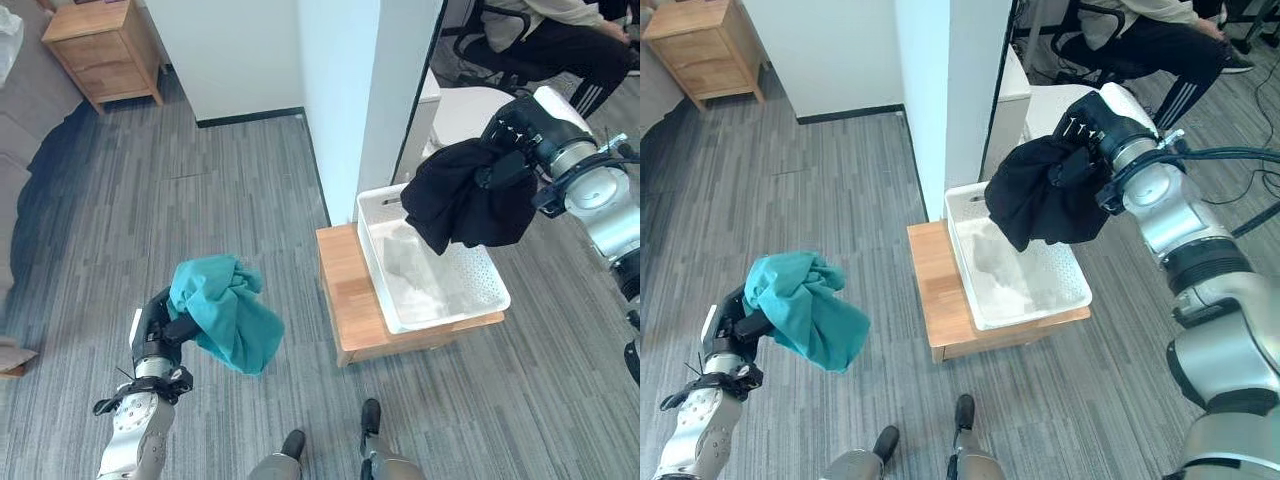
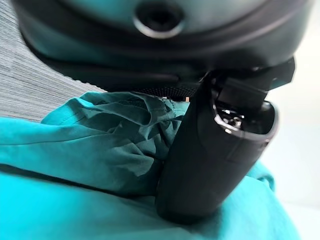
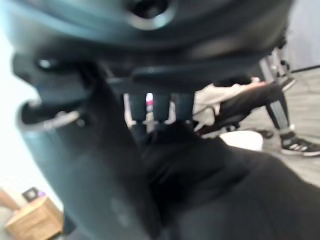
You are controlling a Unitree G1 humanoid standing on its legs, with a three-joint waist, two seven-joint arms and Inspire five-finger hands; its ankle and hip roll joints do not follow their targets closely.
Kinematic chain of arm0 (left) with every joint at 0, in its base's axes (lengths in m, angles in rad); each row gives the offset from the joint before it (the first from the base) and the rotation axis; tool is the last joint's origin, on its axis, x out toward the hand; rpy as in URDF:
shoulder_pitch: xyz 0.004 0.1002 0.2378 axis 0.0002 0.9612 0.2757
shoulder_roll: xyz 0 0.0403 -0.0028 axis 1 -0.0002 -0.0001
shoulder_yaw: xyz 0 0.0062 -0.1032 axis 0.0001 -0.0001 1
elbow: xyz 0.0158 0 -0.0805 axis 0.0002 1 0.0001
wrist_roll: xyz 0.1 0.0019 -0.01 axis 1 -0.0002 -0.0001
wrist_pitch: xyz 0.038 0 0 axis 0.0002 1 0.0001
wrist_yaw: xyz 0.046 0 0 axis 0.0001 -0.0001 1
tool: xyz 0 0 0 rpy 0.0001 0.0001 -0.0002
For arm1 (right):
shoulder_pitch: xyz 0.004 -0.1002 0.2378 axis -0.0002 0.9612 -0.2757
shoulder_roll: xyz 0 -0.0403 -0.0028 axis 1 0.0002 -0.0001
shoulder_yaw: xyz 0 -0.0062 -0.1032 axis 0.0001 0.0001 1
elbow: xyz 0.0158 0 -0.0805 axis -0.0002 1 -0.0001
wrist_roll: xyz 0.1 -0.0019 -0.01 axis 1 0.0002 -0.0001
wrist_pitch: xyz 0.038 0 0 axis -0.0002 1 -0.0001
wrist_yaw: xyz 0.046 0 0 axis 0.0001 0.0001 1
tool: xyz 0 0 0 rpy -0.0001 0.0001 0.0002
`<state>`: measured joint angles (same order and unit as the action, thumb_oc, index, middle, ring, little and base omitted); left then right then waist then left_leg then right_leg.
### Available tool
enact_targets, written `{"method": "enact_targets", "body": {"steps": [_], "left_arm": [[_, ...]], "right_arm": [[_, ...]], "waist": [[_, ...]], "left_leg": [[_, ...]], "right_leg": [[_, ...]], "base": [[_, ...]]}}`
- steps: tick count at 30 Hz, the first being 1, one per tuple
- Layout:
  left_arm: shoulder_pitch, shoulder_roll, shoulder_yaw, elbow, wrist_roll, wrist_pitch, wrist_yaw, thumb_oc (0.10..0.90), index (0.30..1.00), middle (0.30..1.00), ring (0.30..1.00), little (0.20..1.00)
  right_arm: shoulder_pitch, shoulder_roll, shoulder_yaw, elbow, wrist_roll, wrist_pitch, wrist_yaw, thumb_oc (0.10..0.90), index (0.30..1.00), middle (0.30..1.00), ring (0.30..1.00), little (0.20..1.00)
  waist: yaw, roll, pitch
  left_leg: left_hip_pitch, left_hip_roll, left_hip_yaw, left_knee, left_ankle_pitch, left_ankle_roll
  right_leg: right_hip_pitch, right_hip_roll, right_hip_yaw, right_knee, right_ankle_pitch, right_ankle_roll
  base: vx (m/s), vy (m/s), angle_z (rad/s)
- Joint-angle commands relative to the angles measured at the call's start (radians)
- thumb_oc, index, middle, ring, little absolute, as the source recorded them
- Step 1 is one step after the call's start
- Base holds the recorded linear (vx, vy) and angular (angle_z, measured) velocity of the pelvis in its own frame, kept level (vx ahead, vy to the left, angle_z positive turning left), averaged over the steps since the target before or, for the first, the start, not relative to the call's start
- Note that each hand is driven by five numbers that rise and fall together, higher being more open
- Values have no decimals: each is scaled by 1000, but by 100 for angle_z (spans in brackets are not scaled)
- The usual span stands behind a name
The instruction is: Pick up bed clothes into laundry basket.
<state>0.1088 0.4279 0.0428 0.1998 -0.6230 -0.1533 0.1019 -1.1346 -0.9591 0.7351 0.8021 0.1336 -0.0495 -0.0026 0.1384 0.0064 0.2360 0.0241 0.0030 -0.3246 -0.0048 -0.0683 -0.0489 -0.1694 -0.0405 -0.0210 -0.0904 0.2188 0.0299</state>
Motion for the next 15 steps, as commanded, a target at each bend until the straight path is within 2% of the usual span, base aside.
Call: {"method": "enact_targets", "body": {"steps": [1, 4, 8, 15], "left_arm": [[-74, 121, 31, -119, -3, -132, 7, 400, 300, 300, 300, 300], [-92, 125, 34, -120, -1, -138, 15, 400, 300, 300, 300, 300], [-108, 139, 50, -114, 1, -149, 22, 400, 300, 300, 300, 300], [-85, 141, 87, -86, 5, -155, 30, 400, 300, 300, 300, 300]], "right_arm": [[-229, 4, 25, 10, -27, -28, -77, 400, 300, 300, 300, 300], [-193, 18, 20, -35, -39, -30, -69, 400, 300, 300, 300, 300], [-155, -4, 47, -63, -88, -26, -37, 400, 300, 300, 300, 300], [-27, -16, 10, -172, -83, -26, 10, 400, 300, 300, 300, 300]], "waist": [[-9, -65, -50], [-8, -60, -35], [-2, -58, -10], [4, -42, 16]], "left_leg": [[-92, 0, 10, -65, 125, -35], [-108, -7, 8, -65, 128, -33], [-149, -10, 9, -65, 139, -34], [-179, -9, 25, -66, 145, -35]], "right_leg": [[114, -28, 30, 9, -194, 74], [99, -29, 34, 9, -194, 73], [55, -28, 38, 8, -180, 73], [20, -31, 47, 5, -174, 75]], "base": [[0, 0, 0], [-27, 14, -1], [-48, 7, 0], [5, 14, -3]]}}
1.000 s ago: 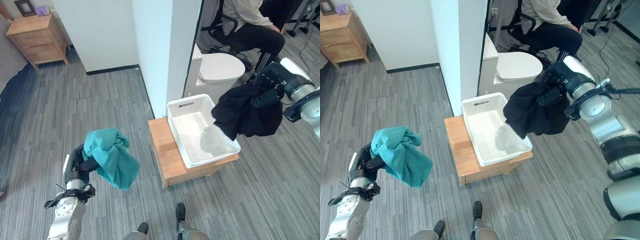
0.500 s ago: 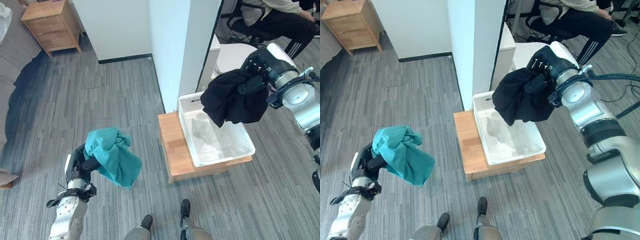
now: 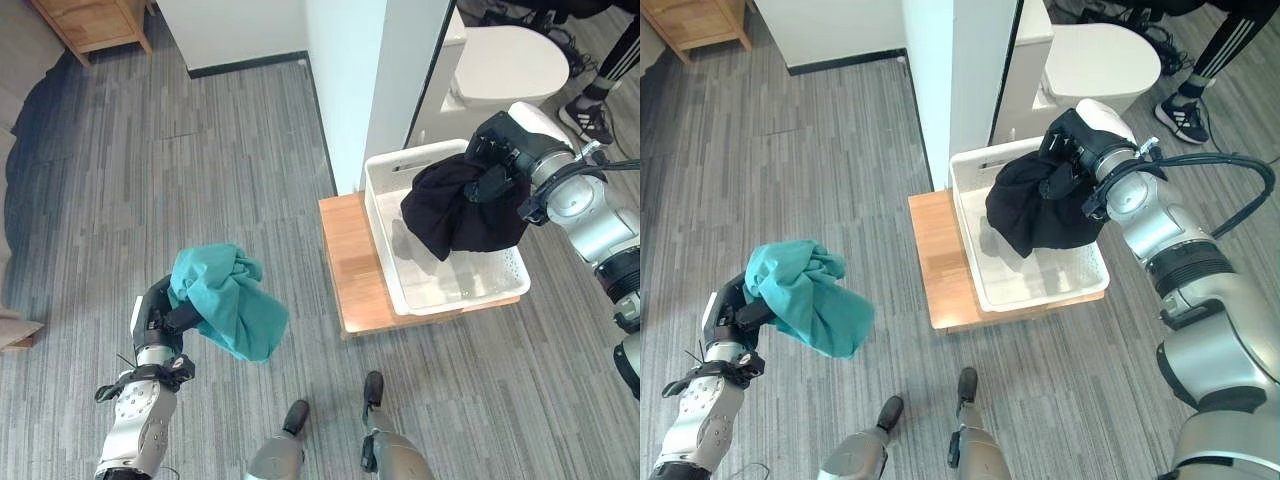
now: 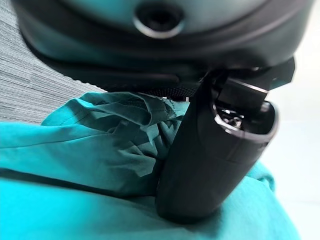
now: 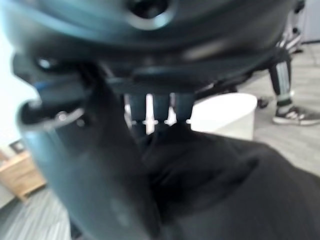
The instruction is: Pick up bed clothes into laundry basket.
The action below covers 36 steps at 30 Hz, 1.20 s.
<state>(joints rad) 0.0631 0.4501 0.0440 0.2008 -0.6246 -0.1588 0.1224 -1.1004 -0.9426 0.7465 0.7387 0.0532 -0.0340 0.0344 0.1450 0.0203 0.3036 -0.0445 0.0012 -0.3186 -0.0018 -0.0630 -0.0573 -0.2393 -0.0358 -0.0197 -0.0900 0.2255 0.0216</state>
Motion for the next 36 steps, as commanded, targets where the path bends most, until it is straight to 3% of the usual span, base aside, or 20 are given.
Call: {"method": "enact_targets", "body": {"steps": [1, 5, 6, 7, 12, 22, 26, 32, 33, 36], "left_arm": [[-37, 118, 87, -86, 6, -149, 8, 400, 300, 300, 300, 300], [-39, 113, 78, -80, -5, -149, 4, 400, 300, 300, 300, 300], [-42, 114, 75, -77, -9, -150, 4, 400, 300, 300, 300, 300], [-44, 116, 78, -76, -11, -150, 4, 400, 300, 300, 300, 300], [-34, 114, 115, -67, -12, -146, 10, 400, 300, 300, 300, 300], [-9, 97, 133, -61, -4, -143, 9, 400, 300, 300, 300, 300], [-2, 113, 165, -55, 4, -143, 7, 400, 300, 300, 300, 300], [8, 206, 280, -33, 44, -154, 38, 400, 300, 300, 300, 300], [5, 209, 301, -62, 49, -160, 43, 400, 300, 300, 300, 300], [-8, 211, 303, -95, 43, -167, 39, 400, 300, 300, 300, 300]], "right_arm": [[-46, -33, -8, -122, -6, -39, -23, 400, 300, 300, 300, 300], [8, 5, -12, -117, -37, -25, -6, 400, 300, 300, 300, 300], [5, 14, 3, -110, -55, -20, 4, 530, 495, 495, 495, 495], [5, 19, 25, -99, -78, -15, 18, 800, 900, 900, 900, 900], [47, 21, 64, -226, -142, -8, 93, 800, 900, 900, 900, 900], [154, -35, 7, -416, -173, -2, 169, 800, 900, 900, 900, 900], [168, -94, -17, -544, -185, -10, 204, 800, 900, 900, 900, 900], [245, -192, -72, -746, -144, -32, 292, 800, 900, 900, 900, 900], [305, -246, -110, -809, -141, -47, 309, 800, 900, 900, 900, 900], [431, -300, -230, -894, -99, -51, 322, 800, 900, 900, 900, 900]], "waist": [[-2, -53, -50], [1, -37, -40], [2, -34, -40], [3, -31, -39], [-12, -17, -39], [-38, 6, -51], [-50, 11, -55], [-63, 14, -64], [-77, 15, -69], [-89, 13, -71]], "left_leg": [[-116, -7, 23, -69, 141, -27], [-131, -10, 30, -71, 144, -28], [-133, -10, 34, -72, 144, -28], [-133, -11, 37, -72, 143, -28], [-121, -12, 48, -72, 137, -28], [-96, -20, 60, -74, 124, -24], [-91, -23, 70, -74, 119, -22], [-80, -19, 83, -73, 115, -21], [-74, -17, 84, -74, 113, -20], [-66, -18, 80, -74, 114, -20]], "right_leg": [[85, -37, 46, 4, -181, 83], [66, -40, 52, 3, -178, 83], [63, -39, 55, 3, -178, 83], [61, -40, 58, 3, -177, 83], [68, -41, 69, 3, -185, 83], [92, -56, 67, 3, -195, 90], [93, -59, 74, 3, -193, 92], [101, -65, 76, 4, -190, 101], [109, -69, 70, 4, -190, 104], [119, -73, 64, 5, -188, 107]], "base": [[20, 12, -5], [5, 5, 2], [0, 0, 0], [0, 0, 0], [21, 8, -1], [3, 1, -1], [-6, 9, 0], [-12, 19, -6], [-13, 25, -5], [-6, 27, 7]]}}
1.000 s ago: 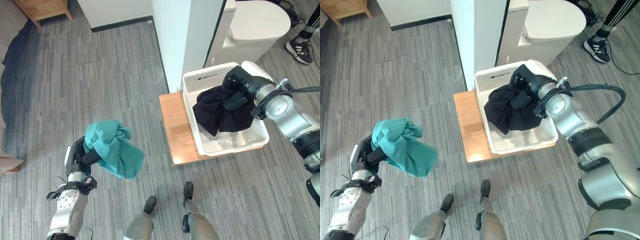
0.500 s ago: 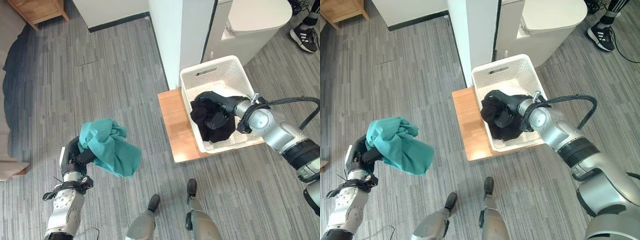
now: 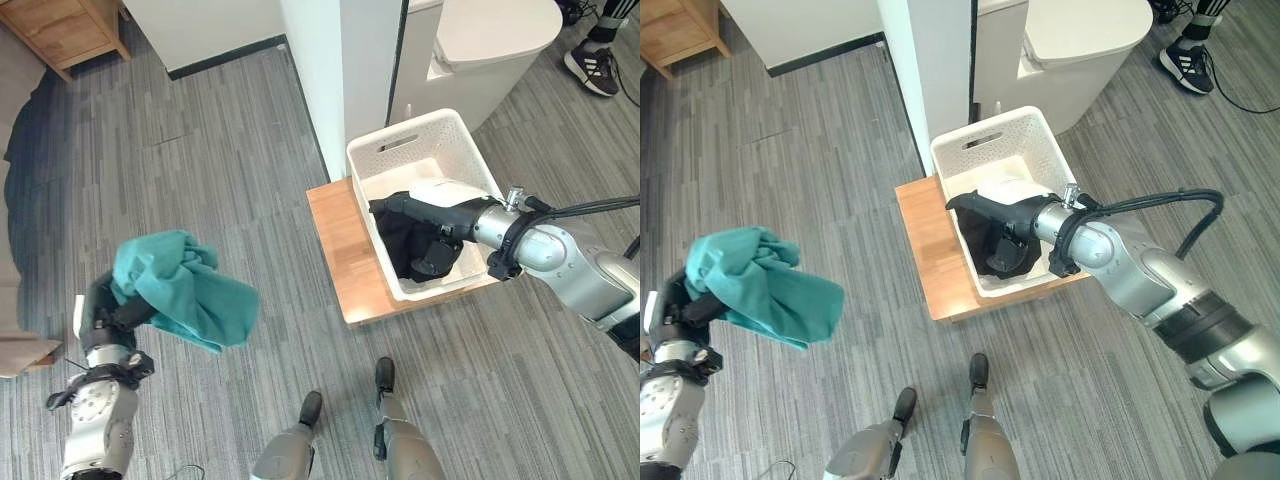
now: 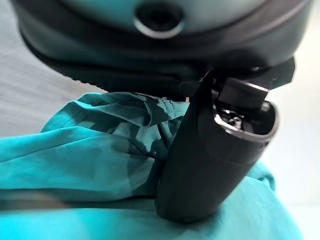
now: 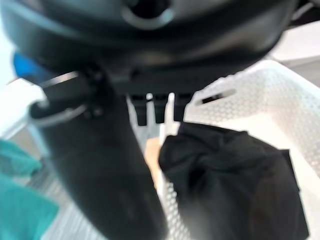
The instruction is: Pick up bed clothes into laundry basket.
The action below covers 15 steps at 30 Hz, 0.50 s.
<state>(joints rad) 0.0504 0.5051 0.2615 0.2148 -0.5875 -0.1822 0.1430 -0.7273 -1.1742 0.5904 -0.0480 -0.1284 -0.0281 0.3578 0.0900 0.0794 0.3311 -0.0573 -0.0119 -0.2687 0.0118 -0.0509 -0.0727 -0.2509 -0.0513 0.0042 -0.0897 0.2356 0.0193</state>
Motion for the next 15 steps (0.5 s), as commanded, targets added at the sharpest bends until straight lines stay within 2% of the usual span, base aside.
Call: {"method": "enact_targets", "body": {"steps": [1, 3, 4, 5, 6, 8, 9, 10, 11, 13, 14, 15], "left_arm": [[8, 160, 90, -130, 15, -143, 17, 400, 300, 300, 300, 300], [25, 153, 108, -159, 30, -141, 17, 400, 300, 300, 300, 300], [47, 138, 134, -181, 40, -142, 14, 400, 300, 300, 300, 300], [44, 140, 129, -182, 40, -142, 15, 400, 300, 300, 300, 300], [67, 123, 153, -196, 51, -140, 11, 400, 300, 300, 300, 300], [66, 124, 144, -202, 62, -138, 12, 400, 300, 300, 300, 300], [86, 97, 163, -204, 68, -134, 11, 400, 300, 300, 300, 300], [82, 99, 153, -206, 69, -133, 11, 400, 300, 300, 300, 300], [89, 81, 165, -205, 68, -133, 8, 400, 300, 300, 300, 300], [81, 77, 153, -200, 66, -130, 1, 400, 300, 300, 300, 300], [60, 85, 148, -192, 63, -131, -1, 400, 300, 300, 300, 300], [58, 90, 145, -189, 63, -132, -2, 400, 300, 300, 300, 300]], "right_arm": [[122, -92, -132, -142, 104, -61, 9, 800, 900, 900, 900, 900], [253, -121, -251, -191, 125, -65, 25, 800, 900, 900, 900, 900], [397, -136, -377, -218, 139, -72, 28, 800, 900, 900, 900, 900], [417, -136, -397, -224, 138, -71, 29, 800, 900, 900, 900, 900], [527, -124, -497, -244, 155, -75, 30, 800, 900, 900, 900, 900], [640, -110, -599, -262, 158, -72, 37, 800, 900, 900, 900, 900], [746, -56, -674, -249, 156, -71, 33, 800, 900, 900, 900, 900], [780, -53, -706, -261, 156, -70, 36, 800, 900, 900, 900, 900], [838, -7, -752, -255, 170, -70, 26, 800, 900, 900, 900, 900], [952, 95, -821, -252, 178, -60, 22, 800, 900, 900, 900, 900], [1011, 232, -838, -229, 179, -55, -3, 800, 900, 900, 900, 900], [1016, 237, -841, -232, 177, -54, -3, 800, 900, 900, 900, 900]], "waist": [[-41, -50, -103], [-53, -59, -113], [-68, -66, -124], [-63, -67, -121], [-85, -75, -130], [-77, -80, -135], [-97, -90, -146], [-87, -90, -146], [-106, -96, -151], [-113, -99, -160], [-143, -98, -167], [-138, -101, -166]], "left_leg": [[-49, -5, 30, -88, 100, -5], [-39, -7, 32, -88, 96, -4], [-34, -8, 35, -88, 91, -2], [-40, -10, 34, -84, 101, -3], [-37, -12, 41, -81, 99, -1], [-35, -14, 43, -80, 98, 2], [-26, -17, 48, -80, 91, 7], [-25, -18, 48, -80, 91, 8], [-20, -19, 53, -79, 87, 11], [-13, -23, 62, -77, 81, 15], [-3, -26, 82, -80, 76, 23], [-2, -26, 84, -80, 75, 24]], "right_leg": [[137, -60, 36, 5, -198, 112], [148, -66, 32, 5, -199, 114], [154, -71, 31, 6, -198, 118], [150, -73, 31, 7, -187, 118], [148, -75, 36, 11, -183, 121], [148, -77, 39, 12, -181, 123], [152, -82, 46, 15, -178, 126], [154, -82, 46, 15, -179, 127], [155, -86, 51, 17, -176, 129], [157, -92, 56, 19, -172, 135], [149, -101, 66, 27, -163, 143], [149, -101, 69, 27, -164, 144]], "base": [[6, 25, 7], [8, 48, 12], [-43, 59, 14], [-57, 85, 12], [-72, 74, 3], [-16, 76, -2], [5, 54, -6], [8, 81, -8], [2, 57, -10], [-23, 110, -9], [-31, 108, -8], [-28, 169, -11]]}}
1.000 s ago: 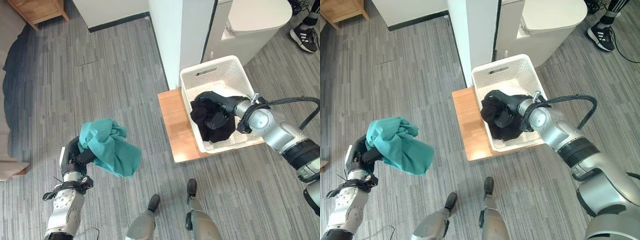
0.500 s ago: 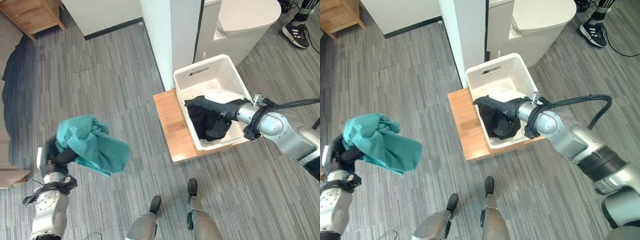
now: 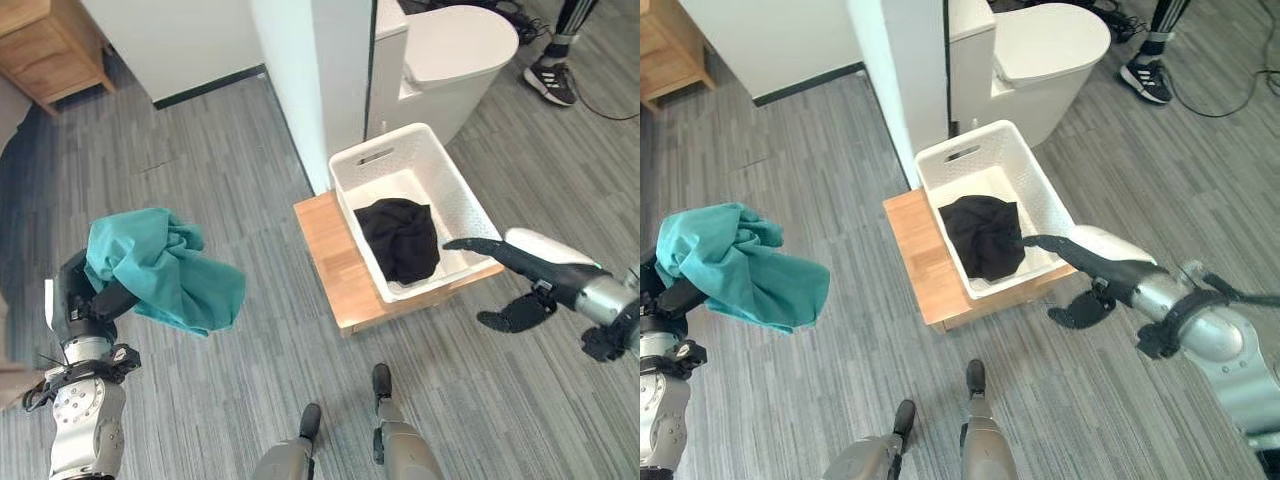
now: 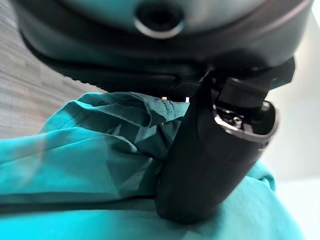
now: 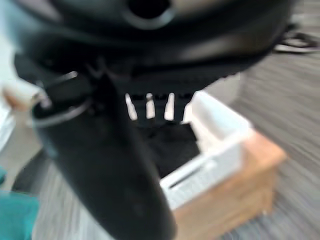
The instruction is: Pick up bed clothes into laundry basket.
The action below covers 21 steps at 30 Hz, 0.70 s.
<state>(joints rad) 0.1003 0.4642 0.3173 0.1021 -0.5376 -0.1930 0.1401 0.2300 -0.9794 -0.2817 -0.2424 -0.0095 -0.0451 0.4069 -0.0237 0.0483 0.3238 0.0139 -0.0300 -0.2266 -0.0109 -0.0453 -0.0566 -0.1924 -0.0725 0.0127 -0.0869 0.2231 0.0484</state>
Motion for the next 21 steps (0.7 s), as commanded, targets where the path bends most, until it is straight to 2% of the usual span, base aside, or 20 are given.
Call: {"method": "enact_targets", "body": {"steps": [1, 2, 3, 4, 6, 7, 8, 9, 10, 12, 13, 14, 15, 17, 18, 19, 21], "left_arm": [[-17, 146, 98, -74, 3, -125, 2, 400, 300, 300, 300, 300], [-18, 150, 97, -72, 2, -126, 2, 400, 300, 300, 300, 300], [-49, 173, 116, -78, -7, -132, 15, 400, 300, 300, 300, 300], [-65, 194, 124, -78, -8, -135, 22, 400, 300, 300, 300, 300], [-108, 256, 118, -74, 21, -139, 35, 400, 300, 300, 300, 300], [-114, 261, 115, -69, 21, -141, 36, 400, 300, 300, 300, 300], [-169, 310, 69, -60, 48, -133, 36, 400, 300, 300, 300, 300], [-224, 344, 29, -71, 65, -134, 38, 400, 300, 300, 300, 300], [-225, 345, 28, -70, 65, -134, 38, 400, 300, 300, 300, 300], [-293, 379, -21, -89, 41, -133, 15, 400, 300, 300, 300, 300], [-322, 406, -36, -82, 39, -133, 9, 400, 300, 300, 300, 300], [-328, 409, -39, -78, 38, -134, 9, 400, 300, 300, 300, 300], [-374, 465, -59, -72, 38, -136, 9, 400, 300, 300, 300, 300], [-414, 507, -76, -54, 28, -141, 8, 400, 300, 300, 300, 300], [-440, 563, -81, -29, 17, -141, 9, 400, 300, 300, 300, 300], [-445, 568, -84, -25, 15, -142, 8, 400, 300, 300, 300, 300], [-508, 669, -112, 32, 20, -135, 5, 400, 300, 300, 300, 300]], "right_arm": [[100, 162, 48, -31, 42, -39, -55, 800, 900, 900, 900, 900], [102, 167, 47, -34, 40, -38, -54, 800, 900, 900, 900, 900], [139, 236, 63, -21, -7, -39, -54, 800, 900, 900, 900, 900], [145, 266, 76, -16, -39, -39, -65, 800, 900, 900, 900, 900], [154, 289, 91, -4, -61, -42, -67, 800, 900, 900, 900, 900], [151, 293, 92, -3, -62, -42, -68, 800, 900, 900, 900, 900], [146, 304, 100, 26, -61, -33, -79, 800, 900, 900, 900, 900], [131, 312, 99, 27, -66, -38, -96, 800, 900, 900, 900, 900], [131, 313, 98, 27, -67, -38, -96, 800, 900, 900, 900, 900], [105, 317, 96, 49, -58, -37, -128, 800, 900, 900, 900, 900], [97, 321, 100, 60, -51, -38, -133, 800, 900, 900, 900, 900], [95, 323, 99, 61, -51, -38, -133, 800, 900, 900, 900, 900], [73, 317, 113, 83, -45, -35, -140, 800, 900, 900, 900, 900], [54, 321, 129, 102, -40, -35, -148, 800, 900, 900, 900, 900], [35, 324, 164, 115, -33, -35, -150, 800, 900, 900, 900, 900], [32, 327, 165, 117, -33, -36, -151, 800, 900, 900, 900, 900], [44, 337, 211, 122, -17, -41, -141, 800, 900, 900, 900, 900]], "waist": [[-57, -67, -163], [-50, -71, -163], [-85, -64, -169], [-92, -70, -164], [-120, -65, -151], [-113, -68, -149], [-132, -64, -133], [-137, -58, -108], [-135, -58, -107], [-121, -35, -94], [-122, -31, -99], [-120, -34, -98], [-111, -26, -114], [-103, -28, -121], [-93, -24, -134], [-92, -27, -135], [-94, -30, -160]], "left_leg": [[-63, -16, 63, -54, 58, 21], [-62, -16, 68, -53, 57, 22], [-41, -24, 99, -51, 33, 34], [-28, -27, 129, -49, 22, 40], [-13, -25, 178, -48, 18, 44], [-12, -24, 184, -49, 17, 44], [-2, -17, 201, -48, 18, 46], [18, 6, 247, -48, 15, 41], [18, 5, 248, -48, 16, 41], [35, 64, 338, -31, 13, 29], [38, 73, 359, -29, 12, 28], [32, 72, 360, -27, 17, 28], [34, 82, 407, -27, 18, 29], [39, 83, 429, -28, 17, 28], [49, 82, 455, -31, 10, 27], [42, 82, 457, -29, 16, 27], [40, 77, 476, -12, 1, 15]], "right_leg": [[75, -84, 83, 37, -141, 126], [73, -84, 88, 39, -141, 126], [59, -87, 113, 50, -135, 143], [44, -86, 132, 61, -122, 156], [12, -80, 145, 108, -114, 174], [6, -77, 151, 117, -118, 174], [-17, -72, 153, 173, -121, 182], [-43, -95, 71, 233, -126, 187], [-43, -95, 72, 232, -126, 187], [-25, -198, -167, 316, -171, 141], [-16, -213, -198, 339, -180, 139], [-19, -213, -197, 335, -172, 137], [4, -237, -265, 370, -179, 136], [17, -245, -286, 376, -182, 140], [35, -242, -311, 386, -193, 151], [32, -241, -312, 378, -182, 148], [86, -186, -279, 269, -215, 149]], "base": [[-12, 92, -22], [32, 205, -35], [37, 168, -51], [21, 211, -62], [-65, 105, -85], [-95, 65, -80], [-102, 45, -92], [-101, 45, -88], [-132, 3, -126], [-210, -21, -104], [-172, -11, -78], [-147, 5, -98], [-98, 6, -89], [-45, -28, -78], [-21, -47, -79], [5, -76, -74], [57, -132, -45]]}}
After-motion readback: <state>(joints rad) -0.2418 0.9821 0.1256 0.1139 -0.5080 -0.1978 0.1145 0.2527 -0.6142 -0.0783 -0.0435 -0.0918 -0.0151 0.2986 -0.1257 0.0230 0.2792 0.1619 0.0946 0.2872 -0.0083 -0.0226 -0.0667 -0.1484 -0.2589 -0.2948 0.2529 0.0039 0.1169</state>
